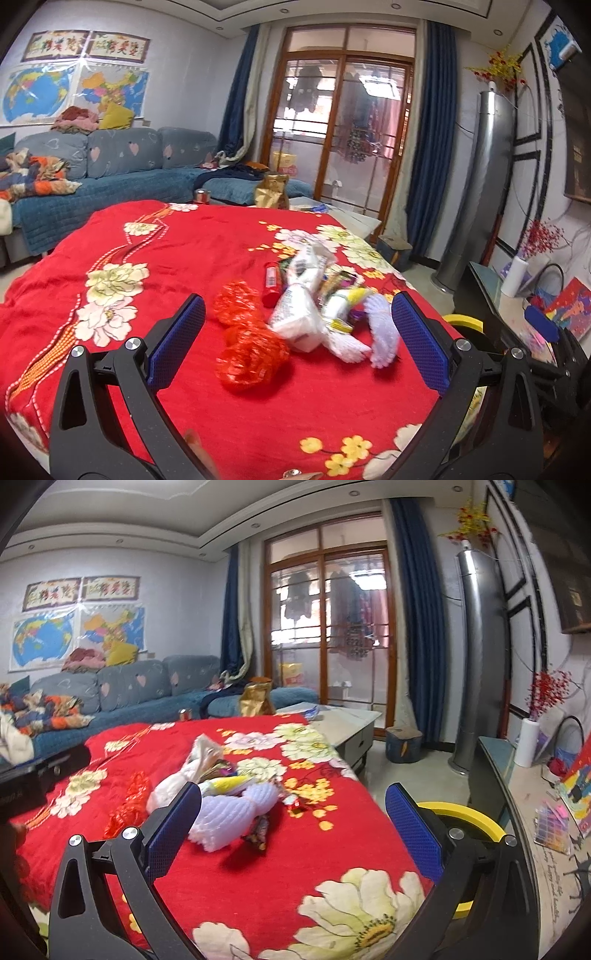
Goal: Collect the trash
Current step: 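Grasp the red plastic bag with the left tool while the right tool grasps the white mesh sleeve, then carry both items over the yellow bin and open both tools to drop them, then move both tools back over the trash pile on the bed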
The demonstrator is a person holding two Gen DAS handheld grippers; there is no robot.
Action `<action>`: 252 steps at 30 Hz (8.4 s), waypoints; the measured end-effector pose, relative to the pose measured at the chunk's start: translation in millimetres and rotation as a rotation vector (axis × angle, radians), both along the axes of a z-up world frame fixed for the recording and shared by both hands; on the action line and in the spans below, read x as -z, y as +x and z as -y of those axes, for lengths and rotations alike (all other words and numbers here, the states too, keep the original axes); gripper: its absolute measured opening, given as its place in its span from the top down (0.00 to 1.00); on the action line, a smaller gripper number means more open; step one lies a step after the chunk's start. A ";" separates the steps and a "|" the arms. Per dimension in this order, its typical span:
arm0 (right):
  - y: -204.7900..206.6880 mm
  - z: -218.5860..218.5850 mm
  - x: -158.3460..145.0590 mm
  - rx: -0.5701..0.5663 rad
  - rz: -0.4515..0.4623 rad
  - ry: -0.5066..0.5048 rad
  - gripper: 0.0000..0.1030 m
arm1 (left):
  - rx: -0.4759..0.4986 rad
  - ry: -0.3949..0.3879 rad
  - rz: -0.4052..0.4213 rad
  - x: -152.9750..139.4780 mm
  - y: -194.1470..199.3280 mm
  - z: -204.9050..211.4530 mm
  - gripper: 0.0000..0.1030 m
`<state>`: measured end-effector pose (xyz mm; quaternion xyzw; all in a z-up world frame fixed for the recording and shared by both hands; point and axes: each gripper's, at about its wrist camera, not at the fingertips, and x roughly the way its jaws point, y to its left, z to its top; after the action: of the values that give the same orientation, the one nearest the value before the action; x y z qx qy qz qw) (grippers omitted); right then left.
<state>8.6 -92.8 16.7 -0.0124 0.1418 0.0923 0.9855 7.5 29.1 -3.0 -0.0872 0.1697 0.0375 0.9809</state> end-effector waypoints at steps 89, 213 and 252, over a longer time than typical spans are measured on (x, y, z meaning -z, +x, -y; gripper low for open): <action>76.5 16.2 0.2 -0.077 -0.264 0.160 0.82 | 0.153 -0.343 -0.243 14.8 65.5 -74.7 0.71; 78.4 178.3 2.3 0.211 -0.291 0.243 0.33 | 0.488 -0.163 -0.207 12.4 140.0 140.8 0.11; 69.3 22.3 5.9 -0.176 -0.361 0.102 0.32 | 0.170 -0.261 -0.195 23.1 127.0 -8.4 0.11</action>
<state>77.9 -115.1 10.8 0.0421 0.3097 0.1860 0.9315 134.5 37.4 -26.0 -0.1949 0.2742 -0.0595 0.9398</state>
